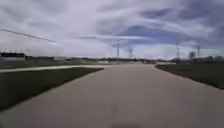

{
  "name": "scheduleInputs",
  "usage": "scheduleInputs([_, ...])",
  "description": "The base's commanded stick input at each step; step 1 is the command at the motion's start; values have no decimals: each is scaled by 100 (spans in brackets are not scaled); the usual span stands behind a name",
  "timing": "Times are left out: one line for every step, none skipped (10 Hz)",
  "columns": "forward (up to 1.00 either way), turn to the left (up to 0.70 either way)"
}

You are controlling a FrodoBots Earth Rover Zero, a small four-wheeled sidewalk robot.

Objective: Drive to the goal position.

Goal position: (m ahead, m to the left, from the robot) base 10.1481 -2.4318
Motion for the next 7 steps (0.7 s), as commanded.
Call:
scheduleInputs([100, 0])
scheduleInputs([100, -4])
scheduleInputs([100, -14])
scheduleInputs([100, -31])
scheduleInputs([100, -39])
scheduleInputs([100, -37])
scheduleInputs([100, -25])
